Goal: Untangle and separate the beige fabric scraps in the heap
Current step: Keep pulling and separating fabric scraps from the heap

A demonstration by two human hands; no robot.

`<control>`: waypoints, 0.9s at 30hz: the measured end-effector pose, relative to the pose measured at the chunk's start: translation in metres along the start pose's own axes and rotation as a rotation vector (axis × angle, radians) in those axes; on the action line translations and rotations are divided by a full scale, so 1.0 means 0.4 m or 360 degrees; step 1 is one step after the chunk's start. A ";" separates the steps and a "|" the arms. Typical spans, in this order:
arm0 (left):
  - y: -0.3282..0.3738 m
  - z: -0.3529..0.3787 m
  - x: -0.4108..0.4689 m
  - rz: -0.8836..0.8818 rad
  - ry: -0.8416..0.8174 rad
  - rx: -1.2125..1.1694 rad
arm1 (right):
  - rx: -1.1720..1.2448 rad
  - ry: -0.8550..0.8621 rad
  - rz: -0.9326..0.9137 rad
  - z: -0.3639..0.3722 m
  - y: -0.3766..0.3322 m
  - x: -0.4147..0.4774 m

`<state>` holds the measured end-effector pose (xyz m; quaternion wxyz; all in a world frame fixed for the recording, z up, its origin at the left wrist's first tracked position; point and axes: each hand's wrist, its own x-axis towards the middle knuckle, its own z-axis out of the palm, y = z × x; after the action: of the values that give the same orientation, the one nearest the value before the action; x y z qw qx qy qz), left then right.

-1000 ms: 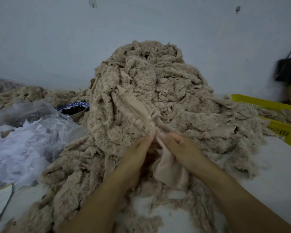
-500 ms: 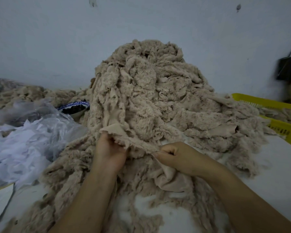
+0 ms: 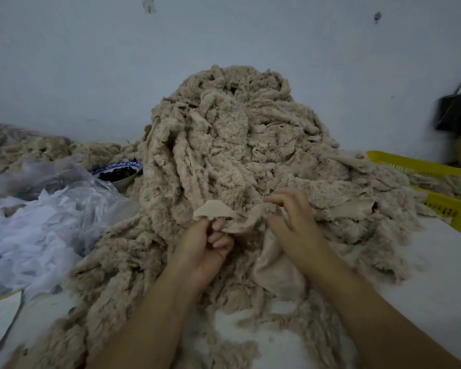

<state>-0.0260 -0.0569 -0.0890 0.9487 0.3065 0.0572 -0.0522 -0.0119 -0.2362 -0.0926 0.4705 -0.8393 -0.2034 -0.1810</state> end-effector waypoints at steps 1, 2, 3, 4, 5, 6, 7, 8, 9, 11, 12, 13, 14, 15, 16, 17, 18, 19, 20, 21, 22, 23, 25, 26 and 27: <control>-0.007 0.005 0.000 -0.0005 -0.0020 0.0034 | 0.0013 -0.0066 -0.0085 0.013 -0.008 -0.004; -0.012 0.007 0.000 -0.0009 -0.0024 0.0076 | 0.0016 -0.0170 -0.0100 0.028 -0.017 -0.009; -0.018 0.007 0.000 -0.0011 -0.0010 0.0132 | -0.0001 -0.0304 -0.0067 0.045 -0.023 -0.015; -0.020 0.006 -0.001 -0.0013 0.0016 0.0191 | -0.0036 -0.0429 -0.0009 0.060 -0.026 -0.020; -0.020 0.004 -0.003 -0.0011 0.0034 0.0232 | -0.0097 -0.0497 0.0028 0.070 -0.023 -0.023; -0.017 0.003 -0.004 -0.0009 0.0028 0.0243 | -0.0149 -0.0508 0.0027 0.074 -0.021 -0.022; -0.011 0.004 -0.006 -0.0002 -0.0001 0.0215 | -0.0170 -0.0489 0.0003 0.072 -0.019 -0.018; 0.000 0.001 -0.006 0.0017 -0.0019 0.0147 | -0.0148 -0.0475 -0.0025 0.068 -0.018 -0.016; 0.015 -0.001 -0.003 0.0048 0.0005 0.0053 | -0.0118 -0.0475 -0.0047 0.064 -0.019 -0.015; 0.061 -0.025 0.010 0.0140 0.0142 -0.0135 | -0.0055 -0.0485 -0.0044 0.050 -0.021 -0.017; 0.087 -0.042 0.015 0.0192 0.0203 -0.0206 | 0.0014 -0.0471 0.0018 0.039 -0.020 -0.020; 0.110 -0.060 0.018 0.0244 0.0247 -0.0277 | 0.0114 -0.0416 0.0120 0.026 -0.017 -0.022; 0.126 -0.074 0.020 0.0289 0.0275 -0.0335 | 0.0216 -0.0315 0.0231 0.010 -0.012 -0.020; 0.134 -0.085 0.020 0.0318 0.0297 -0.0366 | 0.0293 -0.0182 0.0345 -0.003 -0.006 -0.016; 0.134 -0.091 0.021 0.0333 0.0311 -0.0368 | 0.0347 -0.0041 0.0452 -0.011 0.001 -0.010; 0.130 -0.089 0.023 0.0344 0.0313 -0.0361 | 0.0413 0.0082 0.0558 -0.015 0.005 -0.006; 0.124 -0.088 0.027 0.0357 0.0314 -0.0365 | 0.0500 0.0170 0.0656 -0.017 0.007 -0.001; 0.121 -0.086 0.031 0.0367 0.0328 -0.0390 | 0.0591 0.0234 0.0736 -0.018 0.008 0.002; 0.123 -0.088 0.035 0.0388 0.0356 -0.0419 | 0.0686 0.0298 0.0796 -0.021 0.008 0.005; 0.128 -0.090 0.036 0.0414 0.0376 -0.0442 | 0.0784 0.0367 0.0849 -0.028 0.011 0.007; 0.133 -0.092 0.035 0.0440 0.0372 -0.0456 | 0.0878 0.0435 0.0890 -0.036 0.015 0.012; 0.133 -0.090 0.034 0.0453 0.0338 -0.0464 | 0.0955 0.0476 0.0930 -0.045 0.017 0.015; 0.116 -0.071 0.024 0.0404 0.0188 -0.0349 | 0.1038 0.0411 0.0949 -0.047 0.020 0.017; 0.098 -0.057 0.020 0.0334 0.0108 -0.0172 | 0.1030 0.0304 0.0922 -0.040 0.019 0.018; 0.077 -0.041 0.014 0.0239 0.0048 0.0088 | 0.1019 0.0178 0.0867 -0.028 0.016 0.014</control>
<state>-0.0176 -0.0228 -0.0852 0.9402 0.3367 0.0469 0.0223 -0.0049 -0.2480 -0.0889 0.7484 -0.6628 0.0056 -0.0230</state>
